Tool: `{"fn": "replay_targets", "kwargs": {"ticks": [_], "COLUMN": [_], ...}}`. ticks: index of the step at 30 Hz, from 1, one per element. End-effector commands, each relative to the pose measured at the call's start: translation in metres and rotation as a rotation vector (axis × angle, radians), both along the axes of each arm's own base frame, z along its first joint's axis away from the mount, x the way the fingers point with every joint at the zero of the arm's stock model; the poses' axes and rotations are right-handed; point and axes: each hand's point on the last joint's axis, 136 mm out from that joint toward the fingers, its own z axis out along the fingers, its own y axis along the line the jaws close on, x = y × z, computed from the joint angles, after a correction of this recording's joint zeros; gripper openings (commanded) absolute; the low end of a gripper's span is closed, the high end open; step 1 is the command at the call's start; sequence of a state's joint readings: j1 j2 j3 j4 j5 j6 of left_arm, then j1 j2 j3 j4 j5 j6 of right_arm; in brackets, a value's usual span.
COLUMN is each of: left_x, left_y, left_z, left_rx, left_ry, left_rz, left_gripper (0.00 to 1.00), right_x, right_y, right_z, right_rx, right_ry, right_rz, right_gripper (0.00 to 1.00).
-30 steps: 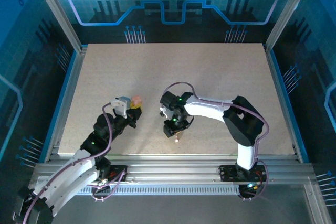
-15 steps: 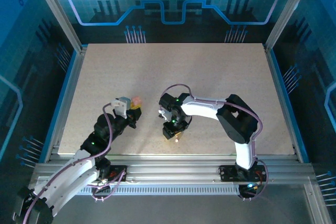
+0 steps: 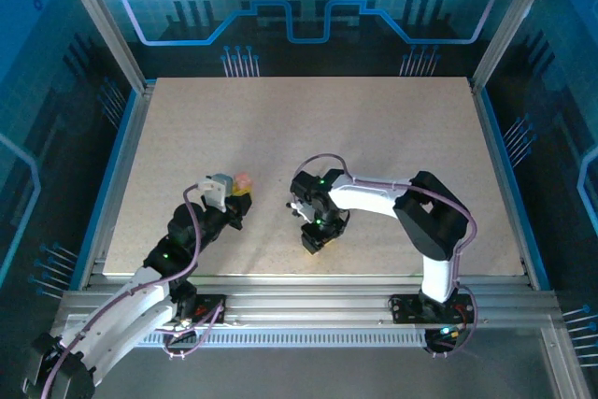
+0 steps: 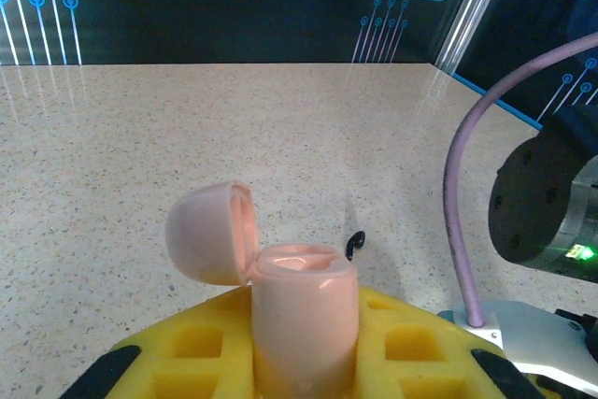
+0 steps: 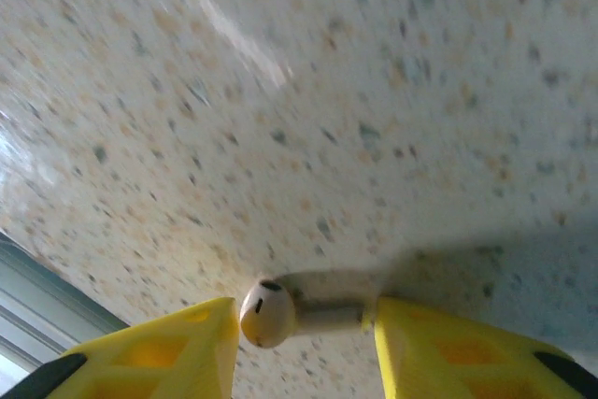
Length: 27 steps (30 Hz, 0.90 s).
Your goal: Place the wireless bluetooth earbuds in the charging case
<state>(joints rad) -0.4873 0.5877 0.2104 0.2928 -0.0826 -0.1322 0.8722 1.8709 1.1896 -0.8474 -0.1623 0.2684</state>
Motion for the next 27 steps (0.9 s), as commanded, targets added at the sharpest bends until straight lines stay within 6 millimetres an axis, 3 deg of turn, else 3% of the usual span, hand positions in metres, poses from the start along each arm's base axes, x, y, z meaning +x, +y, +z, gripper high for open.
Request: {"fn": "replay_targets", "kwargs": {"ticks": [1, 8, 12, 21, 27], "left_x": [-0.001, -0.001, -0.001, 0.002, 0.003], "left_y": [-0.001, -0.001, 0.000, 0.005, 0.007], "left_z": [0.003, 0.003, 0.003, 0.005, 0.003], "left_rx": [-0.006, -0.011, -0.005, -0.002, 0.011], "left_ry": [-0.021, -0.021, -0.019, -0.020, -0.018], "left_rz": [-0.005, -0.006, 0.000, 0.034, 0.044], "left_gripper": [0.17, 0.17, 0.17, 0.17, 0.16], "right_x": [-0.014, -0.017, -0.016, -0.006, 0.002], "right_y": [-0.015, -0.009, -0.012, -0.023, -0.018], "right_z": [0.006, 0.011, 0.025, 0.043, 0.034], "right_rx": [-0.043, -0.026, -0.022, -0.119, -0.134], "right_ry": [0.018, 0.018, -0.007, -0.091, -0.114], "right_rz": [0.027, 0.053, 0.027, -0.536, -0.643], "right_gripper": [0.43, 0.43, 0.45, 0.47, 0.46]}}
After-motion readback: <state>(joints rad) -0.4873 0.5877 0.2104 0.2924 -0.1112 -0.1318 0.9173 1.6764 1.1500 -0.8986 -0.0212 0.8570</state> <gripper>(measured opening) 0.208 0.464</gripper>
